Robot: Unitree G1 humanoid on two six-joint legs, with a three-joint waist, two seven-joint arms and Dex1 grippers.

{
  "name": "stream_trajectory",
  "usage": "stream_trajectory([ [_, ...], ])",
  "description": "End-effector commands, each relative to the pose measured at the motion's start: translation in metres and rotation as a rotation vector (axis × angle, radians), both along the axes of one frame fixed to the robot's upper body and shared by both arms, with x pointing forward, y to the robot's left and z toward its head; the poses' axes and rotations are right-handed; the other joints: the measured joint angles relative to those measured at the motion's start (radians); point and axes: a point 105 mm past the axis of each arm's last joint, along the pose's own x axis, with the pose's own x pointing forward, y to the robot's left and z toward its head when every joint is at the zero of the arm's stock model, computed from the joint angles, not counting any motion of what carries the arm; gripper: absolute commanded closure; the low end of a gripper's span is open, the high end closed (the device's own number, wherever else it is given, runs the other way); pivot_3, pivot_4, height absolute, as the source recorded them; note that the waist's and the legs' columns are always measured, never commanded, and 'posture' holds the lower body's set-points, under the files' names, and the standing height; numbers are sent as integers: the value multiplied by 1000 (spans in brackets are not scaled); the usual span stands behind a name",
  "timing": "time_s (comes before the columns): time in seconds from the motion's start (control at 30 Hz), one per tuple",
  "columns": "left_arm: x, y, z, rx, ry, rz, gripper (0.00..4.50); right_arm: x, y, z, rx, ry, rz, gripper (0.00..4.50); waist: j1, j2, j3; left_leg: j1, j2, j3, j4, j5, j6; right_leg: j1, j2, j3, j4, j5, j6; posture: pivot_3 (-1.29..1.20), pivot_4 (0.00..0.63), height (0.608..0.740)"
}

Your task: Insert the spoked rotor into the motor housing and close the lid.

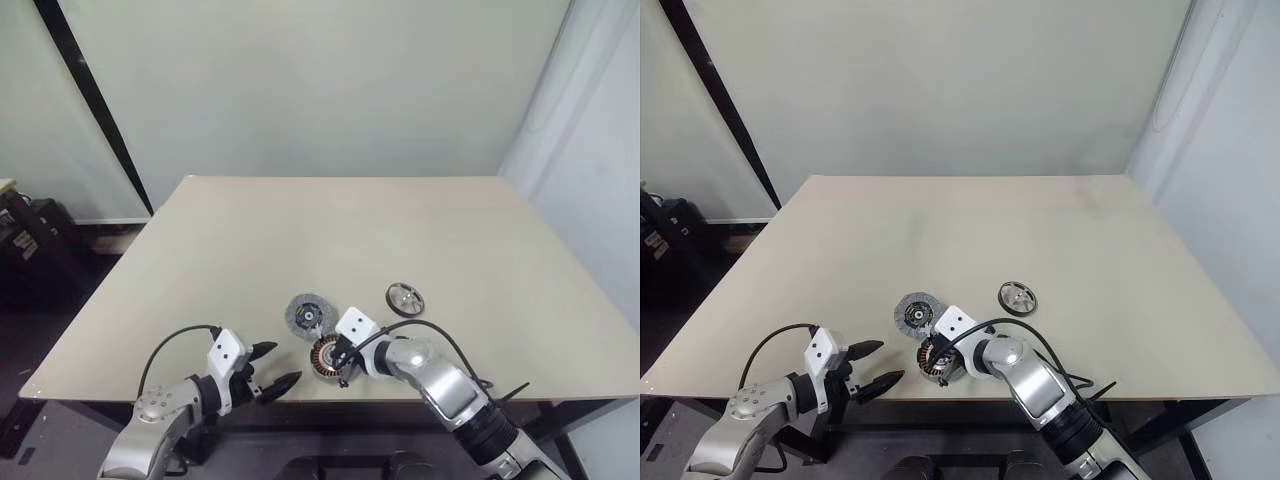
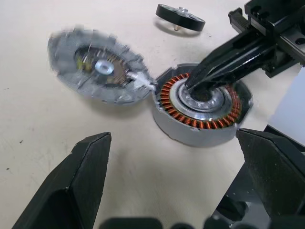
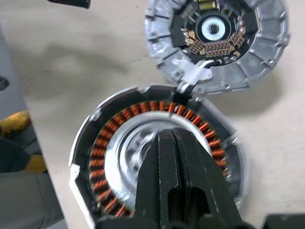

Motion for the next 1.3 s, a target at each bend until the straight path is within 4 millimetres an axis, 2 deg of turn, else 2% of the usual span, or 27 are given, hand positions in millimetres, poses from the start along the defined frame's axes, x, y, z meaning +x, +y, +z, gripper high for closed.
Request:
stream_trajectory([
  [0.03,4,-3,11,-7,-47,-14,0,5,4,15,30,-61,7,4493,0,0,0,0,0,0,0,0,0,0,0,0,0,0,0,0,0,740],
  [0.23,5,-3,11,-7,-49,-15,0,7,0,27,89,-50,-9,4493,0,0,0,0,0,0,-2,0,0,0,0,0,0,0,0,0,0,740],
  [0.53,7,-3,12,-15,-53,-4,0,-8,-5,-1,27,25,18,4493,0,0,0,0,0,0,-2,0,0,0,0,0,0,0,0,0,0,740],
  [0.67,7,-1,12,-17,-51,4,0,-3,-9,1,28,-5,-1,4493,0,0,0,1,0,0,-2,0,0,0,0,0,0,0,0,0,0,740],
  [0.77,7,-2,13,-17,-54,2,0,5,-9,18,104,-29,-48,3594,0,0,0,0,0,0,-2,0,0,0,0,0,0,0,0,0,0,740],
  [0.87,7,-4,16,-16,-63,-9,0,17,-18,39,200,-34,-142,2698,0,0,0,0,0,0,-1,0,0,0,0,0,0,0,0,0,0,740],
  [0.97,8,-7,19,-20,-75,-23,0,32,-43,53,257,-46,-280,1666,1,0,0,0,0,0,-1,0,0,0,0,0,0,0,0,0,0,740],
  [1.1,10,-12,23,-30,-90,-40,0,44,-85,50,245,-23,-444,216,1,0,0,0,-1,-1,-2,0,0,0,0,0,0,0,0,0,0,740],
  [1.13,10,-13,23,-31,-93,-44,0,45,-96,47,251,-1,-489,20,1,0,0,0,-1,0,-2,0,0,0,0,0,0,0,0,0,0,740],
  [1.3,12,-16,24,-29,-98,-64,0,49,-130,39,360,102,-721,20,0,0,0,-1,0,1,-4,0,0,0,0,1,0,0,0,0,0,740],
])
